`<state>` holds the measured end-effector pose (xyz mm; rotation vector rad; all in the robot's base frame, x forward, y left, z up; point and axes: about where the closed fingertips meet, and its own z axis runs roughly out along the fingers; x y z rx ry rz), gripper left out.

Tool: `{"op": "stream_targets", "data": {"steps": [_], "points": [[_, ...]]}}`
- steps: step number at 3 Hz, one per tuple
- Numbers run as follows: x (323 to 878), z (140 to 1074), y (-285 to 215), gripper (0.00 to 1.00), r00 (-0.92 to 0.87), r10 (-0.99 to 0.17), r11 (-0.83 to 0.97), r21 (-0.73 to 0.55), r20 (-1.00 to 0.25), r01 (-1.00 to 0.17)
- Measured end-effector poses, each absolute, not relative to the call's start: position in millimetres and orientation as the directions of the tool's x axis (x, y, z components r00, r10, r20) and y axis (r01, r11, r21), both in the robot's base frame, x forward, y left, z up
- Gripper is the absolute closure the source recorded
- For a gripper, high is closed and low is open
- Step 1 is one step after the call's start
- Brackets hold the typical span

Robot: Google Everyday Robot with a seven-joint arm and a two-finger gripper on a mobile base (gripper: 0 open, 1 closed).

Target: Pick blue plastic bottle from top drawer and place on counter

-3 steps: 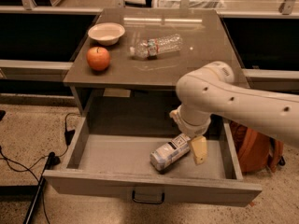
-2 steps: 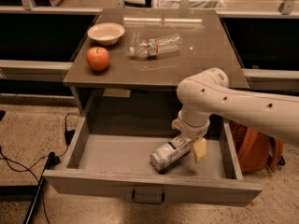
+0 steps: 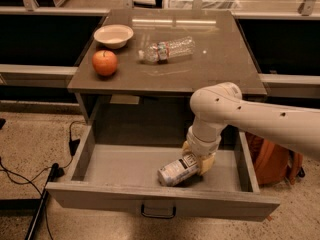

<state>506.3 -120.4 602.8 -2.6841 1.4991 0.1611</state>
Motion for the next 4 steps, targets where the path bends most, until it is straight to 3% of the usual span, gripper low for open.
{"op": "stream_targets", "data": {"steps": [1, 2, 3, 4], "points": [[494.4, 642.7, -100.1, 0.84, 0.553, -0.809, -0.554, -0.056, -0.201, -0.831], [483.8, 717.4, -84.6, 1.00, 0.550, -0.798, -0.536, -0.127, -0.245, -0.834], [498.7, 787.5, -88.6, 1.00, 0.454, -0.871, -0.434, -0.137, -0.187, -0.890], [549.4, 816.9, -108.9, 1.00, 0.281, -0.953, -0.270, -0.107, -0.111, -0.957]]}}
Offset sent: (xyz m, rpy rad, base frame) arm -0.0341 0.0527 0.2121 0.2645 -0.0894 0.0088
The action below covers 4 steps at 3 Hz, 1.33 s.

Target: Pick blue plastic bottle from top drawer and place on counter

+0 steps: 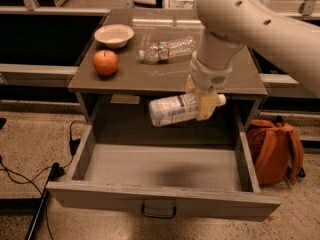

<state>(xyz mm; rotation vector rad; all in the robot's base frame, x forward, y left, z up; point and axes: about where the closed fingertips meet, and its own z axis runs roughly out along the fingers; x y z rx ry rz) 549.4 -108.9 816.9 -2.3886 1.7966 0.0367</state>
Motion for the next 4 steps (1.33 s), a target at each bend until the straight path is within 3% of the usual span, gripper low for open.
{"op": "stream_targets", "data": {"steps": [1, 2, 3, 4], "points": [[588.1, 830.9, -133.7, 1.00, 0.036, -0.993, -0.032, -0.042, -0.112, -0.999], [618.8, 831.4, -162.3, 1.00, -0.158, -0.972, 0.156, 0.021, -0.177, -0.987], [651.8, 847.9, -186.1, 1.00, -0.278, -0.914, 0.291, 0.000, -0.295, -0.957], [675.5, 874.0, -191.8, 0.82, -0.292, -0.886, 0.337, -0.065, -0.361, -0.939]]}}
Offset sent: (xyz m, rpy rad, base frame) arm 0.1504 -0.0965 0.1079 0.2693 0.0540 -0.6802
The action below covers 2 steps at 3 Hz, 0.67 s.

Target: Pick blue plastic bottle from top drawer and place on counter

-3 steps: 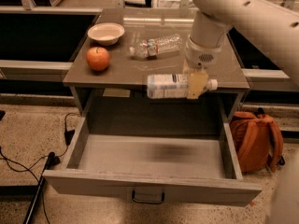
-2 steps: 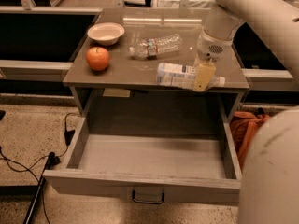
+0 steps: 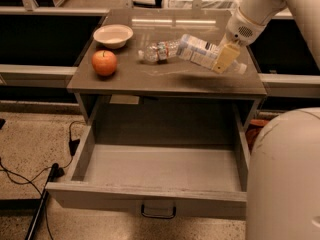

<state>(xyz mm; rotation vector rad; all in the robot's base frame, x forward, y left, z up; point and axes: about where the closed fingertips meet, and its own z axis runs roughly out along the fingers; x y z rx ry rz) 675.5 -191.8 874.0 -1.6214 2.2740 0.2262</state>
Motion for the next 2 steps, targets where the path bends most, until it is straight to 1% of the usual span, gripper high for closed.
{"op": "stream_targets", "data": {"steps": [1, 2], "points": [[680.9, 880.6, -191.2, 0.59, -0.287, -0.882, 0.341, -0.086, -0.373, -0.936], [685.1, 858.9, -179.3, 0.35, -0.245, -0.911, 0.285, -0.079, -0.332, -0.955]]}}
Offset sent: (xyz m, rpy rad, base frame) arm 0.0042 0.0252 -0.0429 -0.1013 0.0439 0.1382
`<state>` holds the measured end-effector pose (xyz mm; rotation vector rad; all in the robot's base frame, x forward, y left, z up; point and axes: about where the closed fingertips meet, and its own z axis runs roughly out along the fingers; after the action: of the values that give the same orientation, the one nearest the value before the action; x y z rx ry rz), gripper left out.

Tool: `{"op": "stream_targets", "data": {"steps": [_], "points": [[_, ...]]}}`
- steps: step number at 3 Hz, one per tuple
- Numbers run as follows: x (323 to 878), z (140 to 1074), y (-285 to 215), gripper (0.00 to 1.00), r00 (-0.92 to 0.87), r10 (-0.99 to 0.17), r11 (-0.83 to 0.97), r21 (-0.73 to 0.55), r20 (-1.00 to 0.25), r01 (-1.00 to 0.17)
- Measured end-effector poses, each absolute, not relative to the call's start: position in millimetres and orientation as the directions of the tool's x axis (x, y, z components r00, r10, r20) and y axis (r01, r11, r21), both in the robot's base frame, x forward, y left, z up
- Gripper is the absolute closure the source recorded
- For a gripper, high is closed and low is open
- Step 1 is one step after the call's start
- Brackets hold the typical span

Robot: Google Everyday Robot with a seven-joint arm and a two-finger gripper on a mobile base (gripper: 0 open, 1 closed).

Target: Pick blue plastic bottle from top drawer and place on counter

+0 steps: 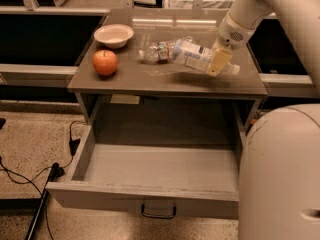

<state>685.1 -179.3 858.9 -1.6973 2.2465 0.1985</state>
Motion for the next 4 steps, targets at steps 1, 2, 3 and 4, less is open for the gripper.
{"op": "stream_targets", "data": {"steps": [1, 2, 3, 4], "points": [[687.3, 835.7, -163.8, 0.12, -0.192, -0.940, 0.221, -0.073, -0.280, -0.973], [688.0, 832.2, -163.6, 0.00, -0.192, -0.941, 0.220, -0.071, -0.277, -0.973], [688.0, 832.1, -163.6, 0.00, -0.192, -0.941, 0.220, -0.071, -0.277, -0.973], [679.3, 837.0, -185.4, 0.00, -0.187, -0.928, 0.220, -0.070, -0.321, -0.973]]}}
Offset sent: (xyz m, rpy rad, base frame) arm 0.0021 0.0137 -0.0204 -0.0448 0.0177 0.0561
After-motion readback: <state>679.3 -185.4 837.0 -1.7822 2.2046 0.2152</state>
